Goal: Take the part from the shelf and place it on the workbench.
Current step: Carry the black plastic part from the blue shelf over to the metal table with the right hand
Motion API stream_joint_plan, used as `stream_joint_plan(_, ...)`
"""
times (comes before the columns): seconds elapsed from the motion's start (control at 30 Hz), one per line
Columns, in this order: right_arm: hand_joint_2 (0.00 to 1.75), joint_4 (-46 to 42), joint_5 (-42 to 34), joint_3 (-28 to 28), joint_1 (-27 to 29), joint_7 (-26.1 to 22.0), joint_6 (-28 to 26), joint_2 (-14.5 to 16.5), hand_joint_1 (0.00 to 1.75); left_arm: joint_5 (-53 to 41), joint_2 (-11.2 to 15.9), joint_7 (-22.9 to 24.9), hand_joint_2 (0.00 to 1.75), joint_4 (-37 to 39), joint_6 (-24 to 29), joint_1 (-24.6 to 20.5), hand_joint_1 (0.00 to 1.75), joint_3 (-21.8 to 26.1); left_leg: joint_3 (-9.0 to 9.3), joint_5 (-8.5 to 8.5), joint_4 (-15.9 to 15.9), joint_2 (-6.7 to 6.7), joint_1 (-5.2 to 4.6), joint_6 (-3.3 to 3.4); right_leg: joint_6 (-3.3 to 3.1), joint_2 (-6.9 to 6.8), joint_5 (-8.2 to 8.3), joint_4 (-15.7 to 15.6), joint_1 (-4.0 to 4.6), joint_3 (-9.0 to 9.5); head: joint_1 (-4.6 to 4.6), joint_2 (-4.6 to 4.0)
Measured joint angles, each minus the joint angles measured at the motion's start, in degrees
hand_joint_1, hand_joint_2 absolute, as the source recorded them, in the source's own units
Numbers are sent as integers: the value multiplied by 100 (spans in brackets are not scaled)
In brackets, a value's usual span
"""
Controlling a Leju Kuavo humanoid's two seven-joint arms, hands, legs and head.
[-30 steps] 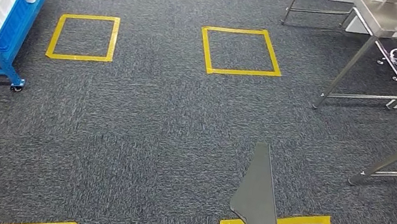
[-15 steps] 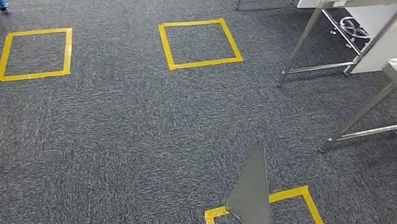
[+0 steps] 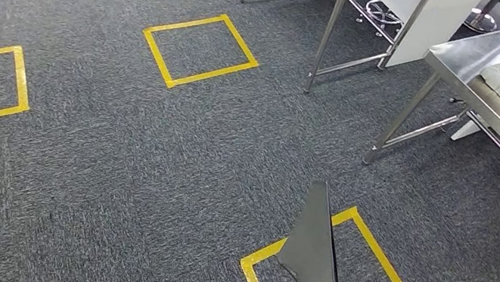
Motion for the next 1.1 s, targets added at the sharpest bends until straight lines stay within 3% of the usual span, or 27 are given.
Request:
stream_joint_plan(0.03,175,14,1,3,-11,1,9,-12,175,19,4,-11,0,0,-4,7,0,4,1,-9,0,82,-12,4,-1,-34,-78,278,-2,-148,-1,1)
stream_joint_plan(0.07,175,28,3,5,-16,2,14,-21,175,33,9,-15,0,0,-9,8,0,8,9,-21,1,162,-22,8,-11,-50,-45,362,0,-200,0,1)
stream_joint_plan(0.1,175,39,5,7,-20,2,18,-28,175,48,12,-16,0,0,-15,5,0,10,26,-35,0,234,-31,8,-34,-66,94,218,8,-132,0,1)
stream_joint_plan(0.13,175,46,8,8,-25,3,18,-34,175,60,14,-16,0,0,-21,0,0,12,52,-52,-1,303,-41,6,-73,-116,301,-123,27,44,1,1)
stream_joint_plan(0.2,175,56,18,10,-47,3,20,-41,175,70,11,-16,0,0,-33,-6,0,14,104,-91,-10,427,-62,-14,-177,-386,583,-895,106,447,-1,0)
stream_joint_plan(0.27,175,63,31,21,-74,9,15,-51,175,81,12,-9,0,0,-39,-8,0,17,141,-117,-29,550,-72,-58,-246,-535,622,-1225,179,601,-4,-1)
stream_joint_plan(0.33,175,71,40,45,-82,38,-8,-66,175,91,15,16,0,-1,-41,-18,0,21,199,-136,-58,655,-75,-112,-280,-392,648,-1277,174,610,-5,-1)
stream_joint_plan(0.4,175,84,55,77,-90,79,-53,-79,175,94,21,53,0,-3,-46,-30,0,22,191,-242,69,433,-67,-165,-316,-252,701,-1380,124,673,-12,0)
stream_joint_plan(0.47,175,100,75,112,-118,105,-97,-94,175,106,35,96,0,-4,-60,-23,0,22,-59,-534,614,64,-49,-206,-345,-123,728,-1438,88,714,-27,0)
stream_joint_plan(0.53,175,108,92,135,-135,126,-122,-111,175,124,44,131,0,-3,-81,8,0,23,-424,-795,1302,-45,-43,-236,-365,41,721,-1426,80,713,-39,0)
stream_joint_plan(0.57,175,109,102,140,-132,140,-130,-119,175,135,46,144,0,-2,-91,27,0,24,-524,-780,1446,-53,-41,-249,-363,138,714,-1413,76,715,-42,0)
stream_joint_plan(0.6,175,109,110,143,-128,155,-136,-125,175,144,48,152,0,-1,-98,39,0,24,-521,-643,1367,-62,-35,-258,-352,241,705,-1390,69,717,-42,0)
stream_joint_plan(0.63,175,109,118,144,-126,167,-139,-130,175,152,51,158,0,-1,-101,44,0,24,-421,-423,1085,-94,-25,-265,-331,338,688,-1358,57,718,-43,-1)
stream_joint_plan(0.7,175,109,127,146,-124,179,-145,-135,175,158,57,163,0,1,-104,52,0,24,-135,-98,385,-370,9,-270,-266,508,637,-1259,34,691,-48,-1)
stream_joint_plan(0.77,175,108,133,147,-120,186,-153,-144,175,162,60,164,0,3,-108,45,0,24,-10,-56,94,-586,21,-217,-199,634,612,-1193,29,631,-56,1)
stream_joint_plan(0.83,175,105,136,148,-111,192,-159,-154,175,162,54,164,0,3,-111,24,0,23,-4,-48,76,-488,12,-129,-135,761,632,-1193,24,585,-57,0)
stream_joint_plan(0.87,175,104,137,149,-105,193,-162,-158,175,161,50,165,0,3,-111,16,0,23,7,-38,53,-409,15,-91,-106,738,625,-1172,28,567,-51,0)
stream_joint_plan(0.9,175,103,137,149,-102,193,-166,-161,175,159,49,164,0,3,-111,14,0,23,18,-26,27,-327,24,-54,-79,625,571,-1086,37,520,-32,0)
stream_joint_plan(0.93,175,103,137,149,-106,193,-169,-165,175,158,48,164,0,2,-111,17,0,23,28,-17,1,-243,33,-23,-54,447,453,-888,46,418,-11,1)
stream_joint_plan(1.0,175,103,138,149,-116,193,-174,-176,175,158,56,163,0,2,-111,38,0,24,35,-22,-15,-76,15,16,-7,77,112,-189,43,52,33,0)
stream_joint_plan(1.07,175,103,139,150,-118,193,-174,-185,175,158,56,163,0,2,-112,57,0,24,44,-45,-16,102,-2,26,19,-35,-50,382,19,-267,38,0)
stream_joint_plan(1.1,175,103,139,150,-116,193,-173,-187,175,158,56,163,0,2,-112,57,0,24,60,-61,-16,186,-6,25,16,-54,33,376,13,-280,39,0)
